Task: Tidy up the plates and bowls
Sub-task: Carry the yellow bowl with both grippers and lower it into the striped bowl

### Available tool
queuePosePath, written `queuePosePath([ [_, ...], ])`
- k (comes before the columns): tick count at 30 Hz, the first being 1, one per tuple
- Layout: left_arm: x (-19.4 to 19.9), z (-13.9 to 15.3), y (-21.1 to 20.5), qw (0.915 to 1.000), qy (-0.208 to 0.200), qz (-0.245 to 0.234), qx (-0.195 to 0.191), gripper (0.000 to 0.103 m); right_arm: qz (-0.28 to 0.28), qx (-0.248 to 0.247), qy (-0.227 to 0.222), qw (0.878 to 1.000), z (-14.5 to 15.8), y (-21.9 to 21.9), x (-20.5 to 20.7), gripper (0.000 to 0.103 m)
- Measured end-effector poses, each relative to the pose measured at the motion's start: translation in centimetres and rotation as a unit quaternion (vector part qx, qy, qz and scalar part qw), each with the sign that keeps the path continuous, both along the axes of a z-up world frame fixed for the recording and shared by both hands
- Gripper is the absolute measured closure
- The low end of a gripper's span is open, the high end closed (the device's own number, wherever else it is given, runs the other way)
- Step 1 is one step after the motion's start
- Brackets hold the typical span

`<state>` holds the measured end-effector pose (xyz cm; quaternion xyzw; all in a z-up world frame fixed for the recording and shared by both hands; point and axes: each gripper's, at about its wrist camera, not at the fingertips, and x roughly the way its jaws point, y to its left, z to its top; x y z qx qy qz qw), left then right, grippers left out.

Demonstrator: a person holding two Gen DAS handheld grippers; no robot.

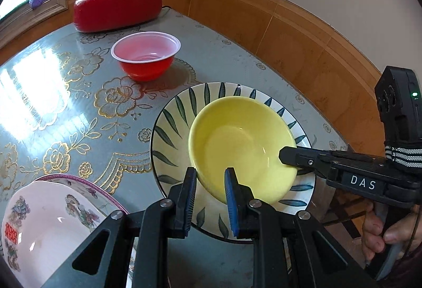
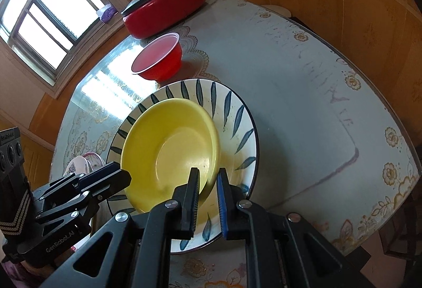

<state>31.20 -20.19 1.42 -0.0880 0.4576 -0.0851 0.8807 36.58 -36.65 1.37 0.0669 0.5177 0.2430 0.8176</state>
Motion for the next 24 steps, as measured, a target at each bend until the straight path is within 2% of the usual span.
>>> queuePosePath([
  [6, -0.1, 0.0, 0.0, 1.0000, -0.005, 0.002, 0.003, 0.081, -0.001, -0.011, -0.005, 1.000, -0.1, 0.5, 0.2, 0.091],
  [19, -0.5, 0.6, 0.0, 0.9998, -0.018, 0.006, 0.006, 0.081, 0.015, -0.070, -0.040, 0.997, 0.0, 2.0, -0.7, 0.087],
  [24, -0.6, 0.6, 0.0, 0.9997, -0.023, 0.007, 0.012, 0.081, 0.013, -0.076, -0.047, 0.996, 0.0, 2.2, -1.0, 0.086],
])
